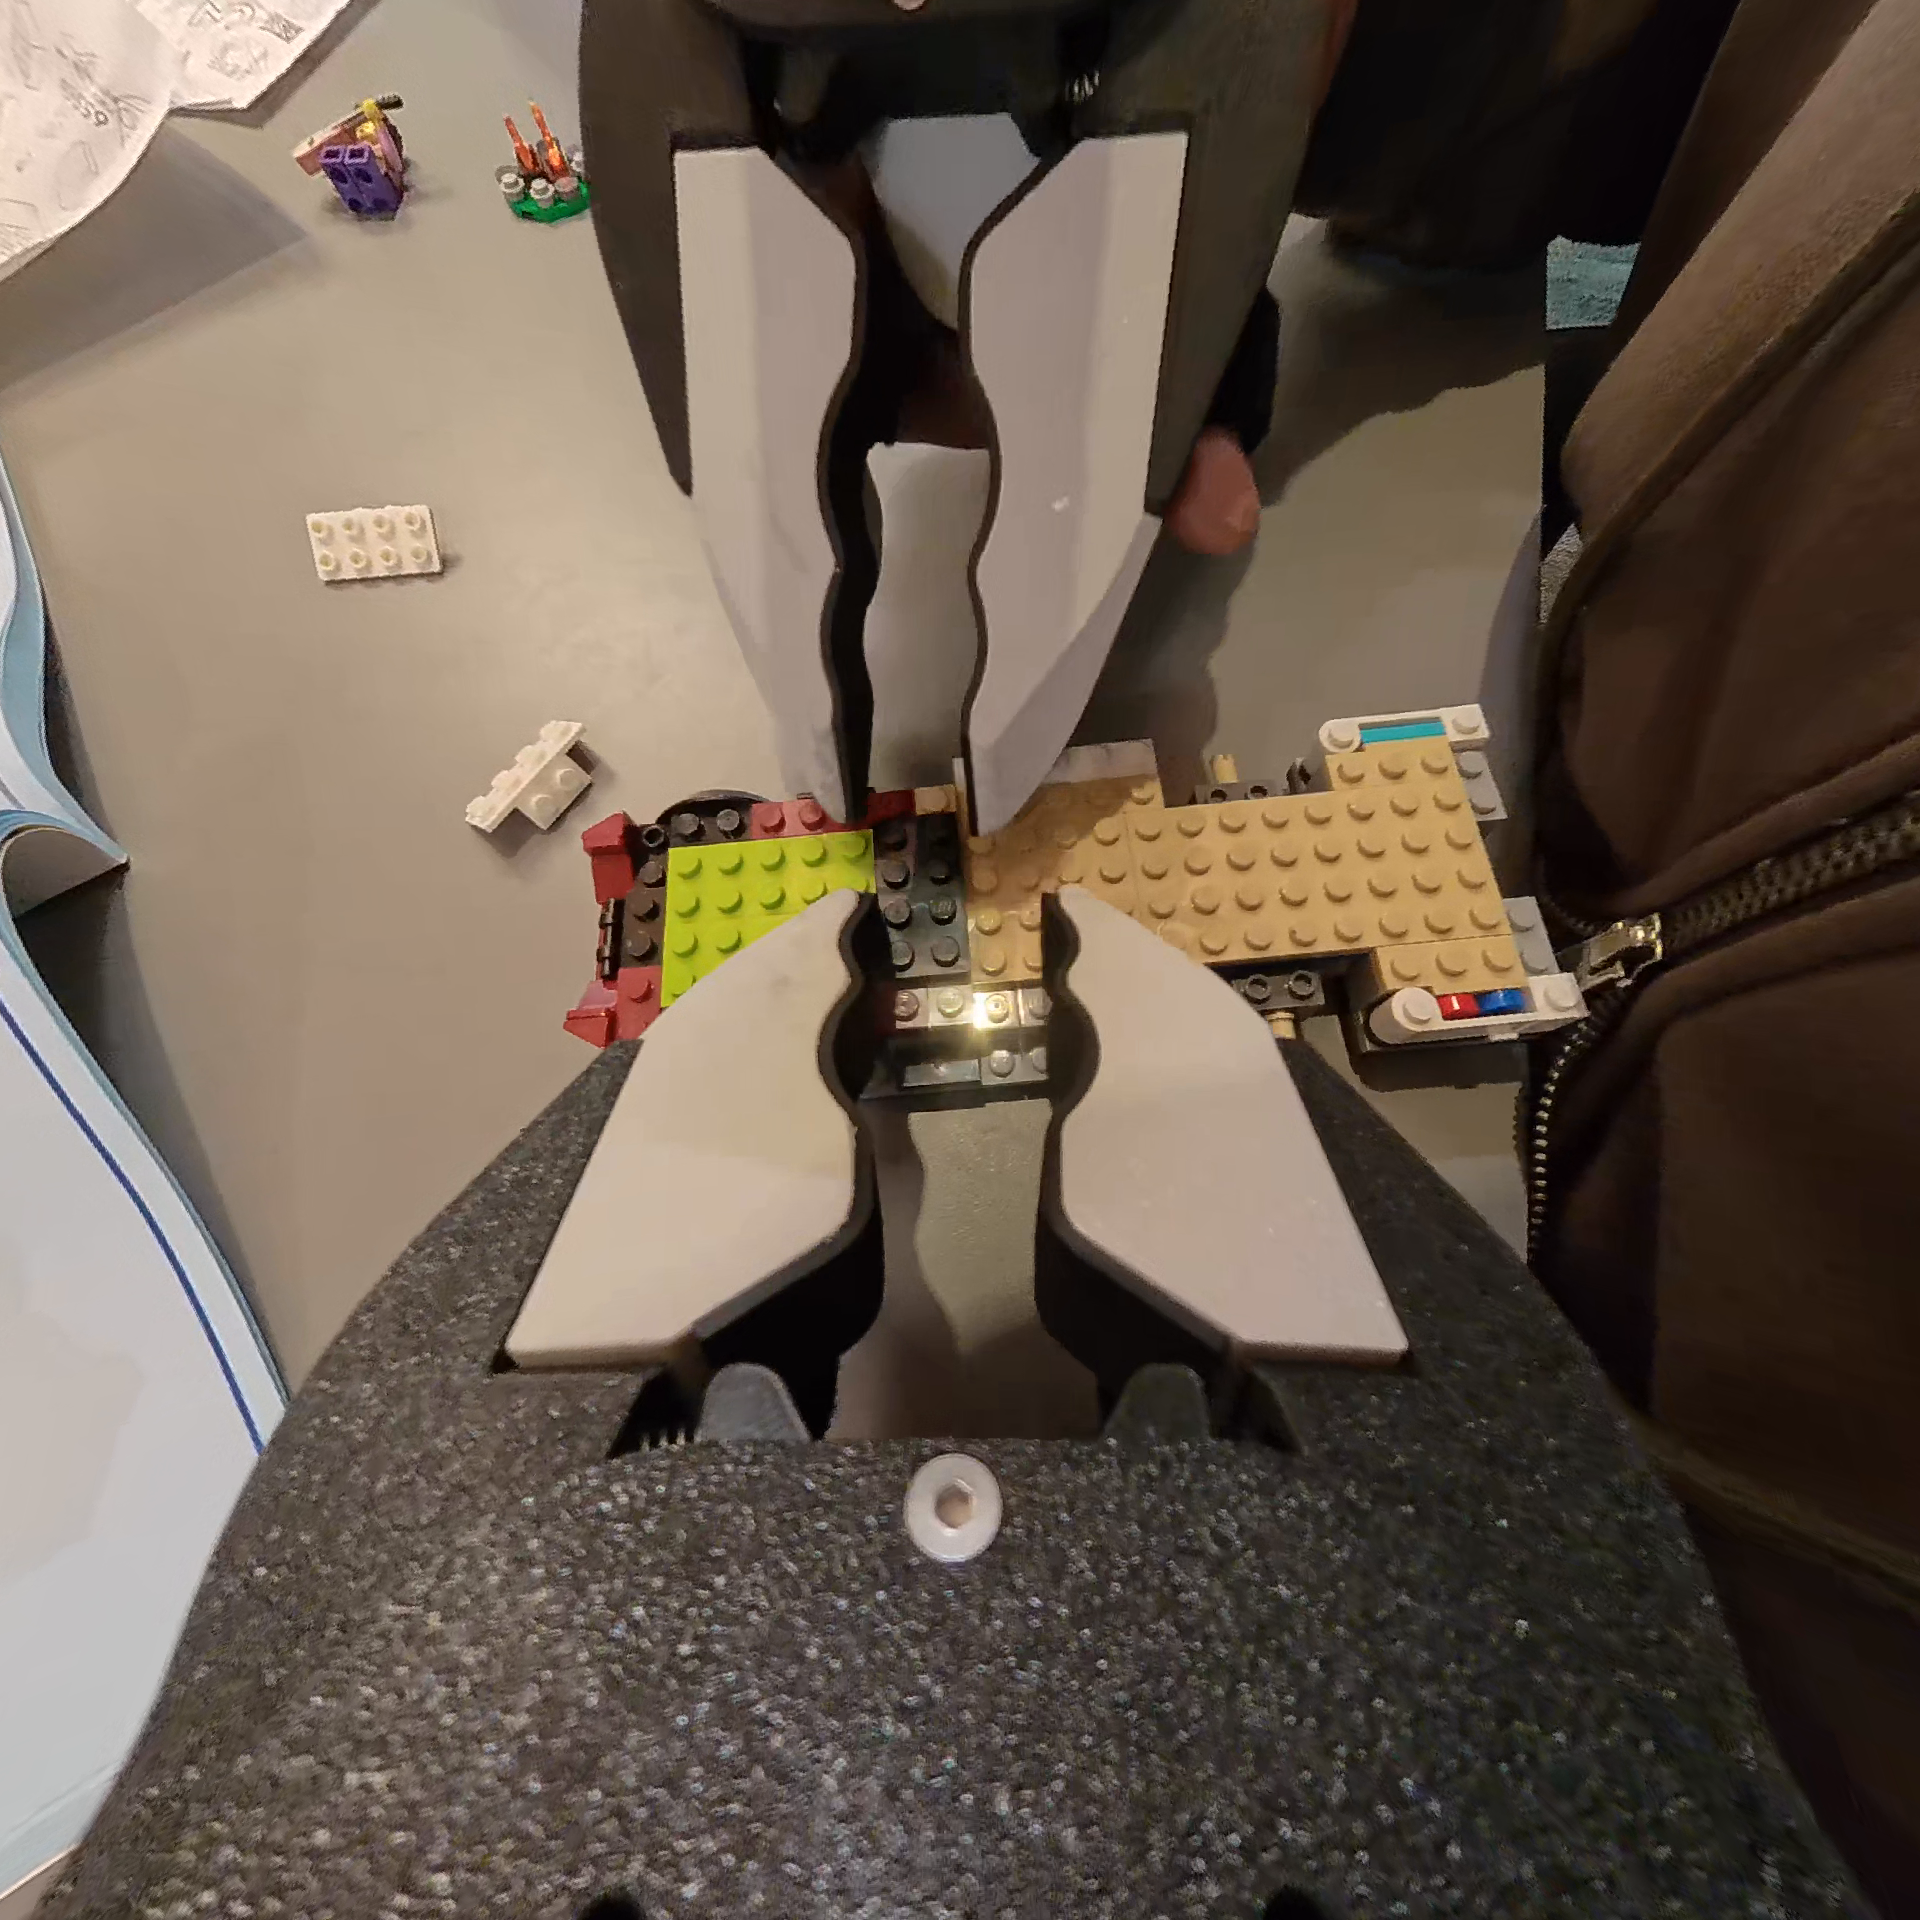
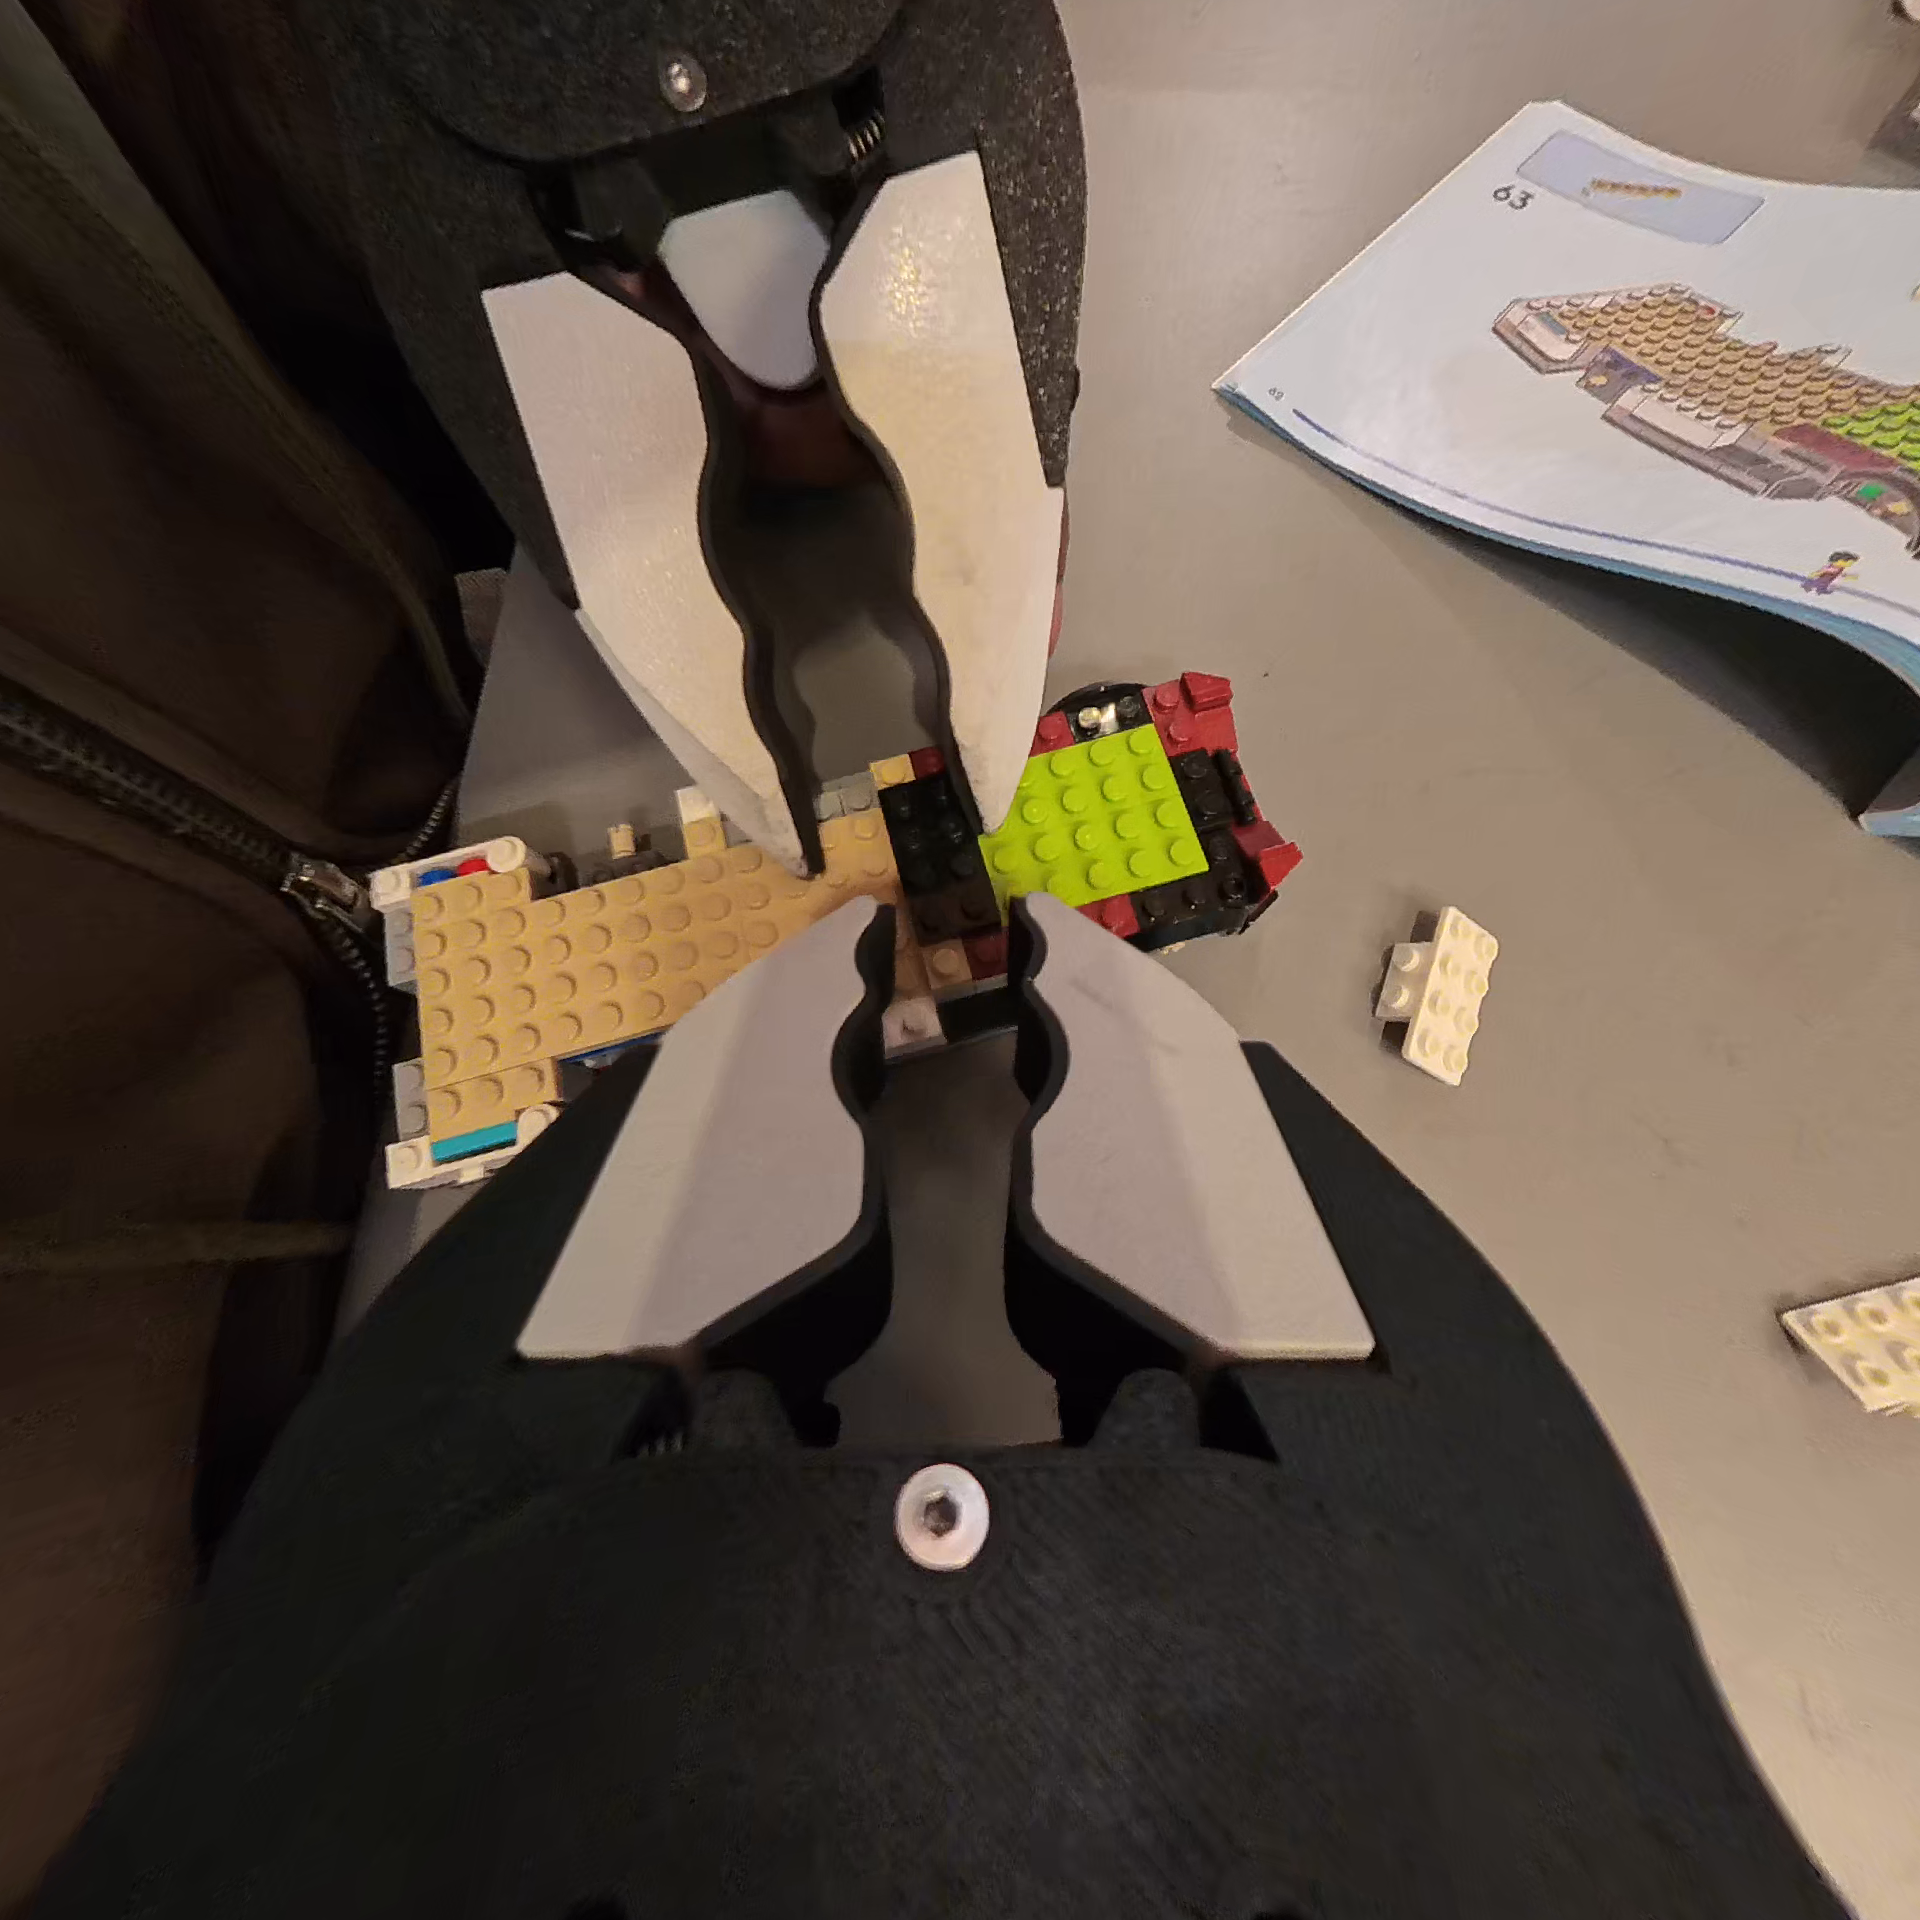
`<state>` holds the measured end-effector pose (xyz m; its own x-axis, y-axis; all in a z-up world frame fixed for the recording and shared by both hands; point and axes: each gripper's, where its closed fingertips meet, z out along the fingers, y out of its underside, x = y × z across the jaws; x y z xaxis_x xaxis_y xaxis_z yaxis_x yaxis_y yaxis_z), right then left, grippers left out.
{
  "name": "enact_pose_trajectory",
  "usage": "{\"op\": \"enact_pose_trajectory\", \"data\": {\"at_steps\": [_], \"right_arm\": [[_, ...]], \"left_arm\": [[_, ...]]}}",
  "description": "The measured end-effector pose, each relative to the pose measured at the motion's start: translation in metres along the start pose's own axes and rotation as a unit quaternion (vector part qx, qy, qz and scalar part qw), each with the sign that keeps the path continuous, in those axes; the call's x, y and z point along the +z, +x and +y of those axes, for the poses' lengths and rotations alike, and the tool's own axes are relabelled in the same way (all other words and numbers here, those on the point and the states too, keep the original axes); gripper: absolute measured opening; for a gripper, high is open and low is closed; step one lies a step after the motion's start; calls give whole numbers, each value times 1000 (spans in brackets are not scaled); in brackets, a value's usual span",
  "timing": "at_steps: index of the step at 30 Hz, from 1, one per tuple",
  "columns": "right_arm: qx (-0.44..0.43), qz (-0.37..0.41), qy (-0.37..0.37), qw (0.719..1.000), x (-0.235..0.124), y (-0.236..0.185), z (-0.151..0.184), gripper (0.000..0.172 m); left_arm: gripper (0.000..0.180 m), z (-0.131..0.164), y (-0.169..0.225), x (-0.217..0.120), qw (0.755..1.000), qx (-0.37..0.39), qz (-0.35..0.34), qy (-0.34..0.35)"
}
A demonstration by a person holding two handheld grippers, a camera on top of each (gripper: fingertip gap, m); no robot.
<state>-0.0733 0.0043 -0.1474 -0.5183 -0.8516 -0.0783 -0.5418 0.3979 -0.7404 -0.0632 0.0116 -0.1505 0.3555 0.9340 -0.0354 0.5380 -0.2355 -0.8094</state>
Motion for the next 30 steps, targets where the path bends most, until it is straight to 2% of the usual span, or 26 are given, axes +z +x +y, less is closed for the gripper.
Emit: {"op": "enact_pose_trajectory", "data": {"at_steps": [5, 11, 22, 30], "right_arm": [[-21, 8, -7, 1000, 5, 1, -2, 20], [-37, 14, -25, 999, 5, 2, -1, 18], [-100, 36, -60, 993, 8, 2, -1, 16], [-81, -45, -83, 992, 8, 1, -1, 16]], "left_arm": [[31, -1, -1, -1, 1000, -8, 3, 3], [31, 6, -12, -4, 999, -10, -37, -10], [26, 6, -11, -1, 999, -9, -31, -11], [26, 6, -11, -1, 999, -14, -27, -12]]}}
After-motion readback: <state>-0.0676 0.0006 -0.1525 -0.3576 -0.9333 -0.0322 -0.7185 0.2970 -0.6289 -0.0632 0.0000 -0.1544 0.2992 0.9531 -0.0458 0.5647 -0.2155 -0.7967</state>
